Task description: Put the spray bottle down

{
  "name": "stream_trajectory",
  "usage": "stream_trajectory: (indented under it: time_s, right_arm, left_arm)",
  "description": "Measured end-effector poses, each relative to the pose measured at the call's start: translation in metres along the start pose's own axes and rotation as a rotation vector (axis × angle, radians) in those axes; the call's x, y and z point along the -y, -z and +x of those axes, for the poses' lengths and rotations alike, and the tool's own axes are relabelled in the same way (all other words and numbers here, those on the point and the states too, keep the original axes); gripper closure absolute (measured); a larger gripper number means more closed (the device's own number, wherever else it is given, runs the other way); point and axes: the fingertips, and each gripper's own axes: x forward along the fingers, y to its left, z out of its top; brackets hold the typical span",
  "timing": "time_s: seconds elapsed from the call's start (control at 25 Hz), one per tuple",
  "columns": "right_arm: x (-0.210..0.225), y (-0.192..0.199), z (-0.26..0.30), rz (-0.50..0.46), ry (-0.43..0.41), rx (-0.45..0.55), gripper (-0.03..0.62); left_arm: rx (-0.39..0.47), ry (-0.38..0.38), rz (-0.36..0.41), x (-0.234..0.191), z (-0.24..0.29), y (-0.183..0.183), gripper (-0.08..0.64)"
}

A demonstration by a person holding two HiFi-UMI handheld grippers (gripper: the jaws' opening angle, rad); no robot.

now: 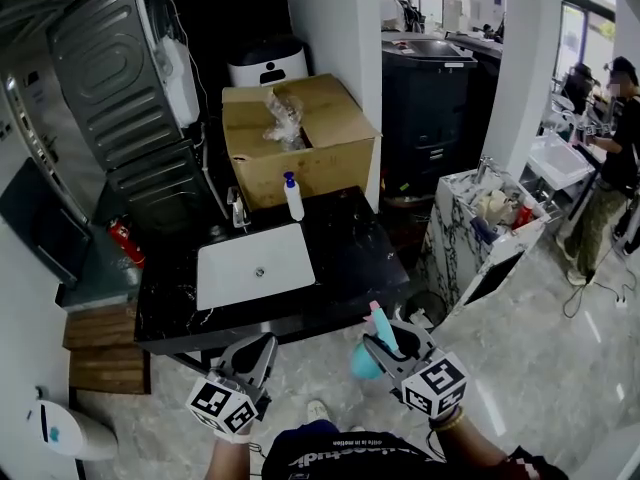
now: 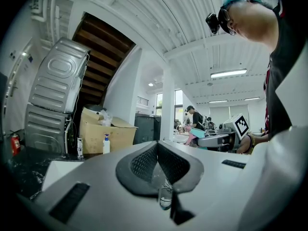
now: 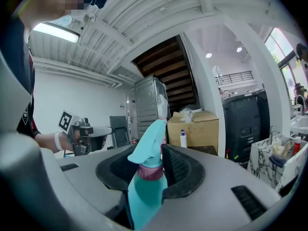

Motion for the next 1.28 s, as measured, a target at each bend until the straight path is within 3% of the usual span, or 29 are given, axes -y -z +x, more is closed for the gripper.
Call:
stream_trajectory:
  time_s: [0.4, 0.68, 0.92, 1.28]
  right_arm:
    - [0.045, -0.002, 0.063, 0.004, 0.045, -0.037, 0.420]
    - [0.088, -0.050, 0.165, -0.032, 0.091, 0.005, 0.420]
    - [0.104, -0.080, 0.245, -0.032, 0.093, 0.036, 0.420]
    - [0.147, -0.084, 0.292, -0.037, 0.141, 0.021, 0.420]
  left_arm:
    - [0.005, 0.074, -0.004, -0.058, 0.069, 0.010, 0.545]
    - [0.033, 0.104, 0.051, -0.161, 0.122, -0.017, 0.545]
    - [0.054, 0.109, 0.044, -0.238, 0.152, -0.034, 0.545]
    - [0.048, 0.117, 0.009, -0.285, 0.197, -0.025, 0.545]
